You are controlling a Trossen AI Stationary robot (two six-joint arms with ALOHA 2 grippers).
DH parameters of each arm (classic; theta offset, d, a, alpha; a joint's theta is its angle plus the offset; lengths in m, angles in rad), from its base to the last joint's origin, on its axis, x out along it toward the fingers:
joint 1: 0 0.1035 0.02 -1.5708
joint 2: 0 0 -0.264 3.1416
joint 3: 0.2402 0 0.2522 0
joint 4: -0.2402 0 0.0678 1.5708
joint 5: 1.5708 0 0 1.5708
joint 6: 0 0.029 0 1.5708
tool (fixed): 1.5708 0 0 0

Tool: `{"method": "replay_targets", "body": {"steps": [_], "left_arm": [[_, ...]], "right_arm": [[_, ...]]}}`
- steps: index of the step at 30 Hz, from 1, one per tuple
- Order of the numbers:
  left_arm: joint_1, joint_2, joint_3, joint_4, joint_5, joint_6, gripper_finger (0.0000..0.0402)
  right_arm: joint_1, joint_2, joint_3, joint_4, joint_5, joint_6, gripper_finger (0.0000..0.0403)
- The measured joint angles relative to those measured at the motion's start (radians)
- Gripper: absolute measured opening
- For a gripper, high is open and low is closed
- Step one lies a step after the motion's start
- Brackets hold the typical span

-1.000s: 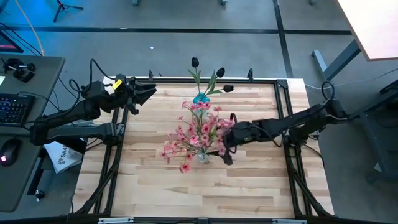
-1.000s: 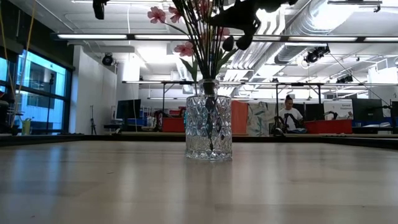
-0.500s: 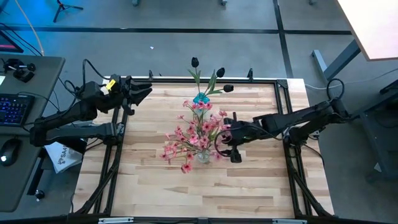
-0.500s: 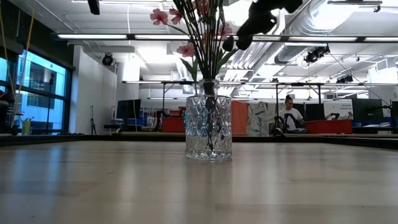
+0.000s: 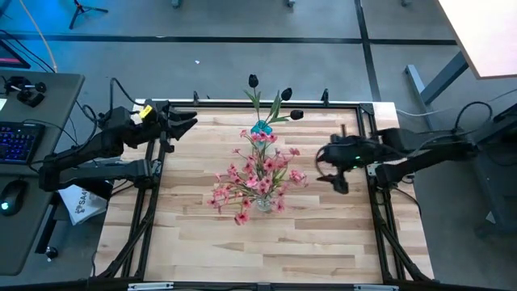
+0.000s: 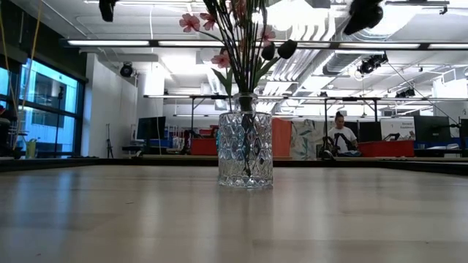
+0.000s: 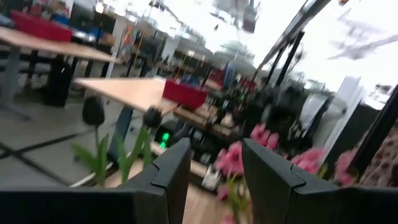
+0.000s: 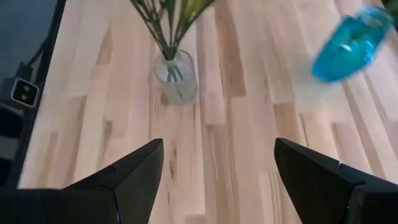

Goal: Sort flowers into vase by color
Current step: Return to Home Position

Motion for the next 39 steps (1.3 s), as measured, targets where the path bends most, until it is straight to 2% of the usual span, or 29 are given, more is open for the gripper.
{"method": "replay_targets", "body": {"steps": [3,5,9,12,18,19,21,25,28,31,39], "left_arm": [[-0.001,0.0,-0.006,-0.057,0.002,0.034,0.013],[-0.005,-0.001,-0.041,-0.033,0.008,0.068,0.013],[-0.031,-0.007,-0.187,0.209,0.032,0.081,0.0117],[-0.054,-0.006,-0.345,0.463,0.03,0.041,0.0091],[-0.093,-0.006,-0.619,0.851,0.001,-0.056,0.0011],[-0.098,-0.011,-0.651,0.9,-0.006,-0.056,0.0006],[-0.104,-0.02,-0.703,0.972,-0.038,-0.056,0.0007],[-0.107,-0.038,-0.701,0.881,-0.051,-0.016,0.0001],[-0.107,-0.038,-0.701,0.85,-0.037,-0.018,0.0001],[-0.107,-0.038,-0.701,0.848,0.0,-0.052,0.0001],[-0.107,-0.038,-0.701,0.843,0.008,-0.107,0.0001]], "right_arm": [[0.0,-0.077,0.0,-0.032,0.026,0.051,0.0302],[0.001,-0.131,0.0,-0.035,0.063,0.086,0.0302],[0.001,-0.227,0.0,-0.061,0.133,0.16,0.0275],[0.001,-0.286,0.0,-0.106,0.183,0.219,0.022],[0.001,-0.343,0.0,-0.125,0.201,0.272,0.0036],[0.001,-0.345,0.0,-0.125,0.199,0.272,0.0019],[0.001,-0.344,0.0,-0.122,0.199,0.284,0.0018],[0.002,-0.352,-0.046,-0.081,0.168,0.319,0.0019],[0.01,-0.393,-0.162,0.018,0.086,0.37,0.0003],[0.035,-0.454,-0.309,0.159,0.018,0.446,0.0005],[0.088,-0.641,-0.625,0.473,0.001,0.502,0.0001]]}}
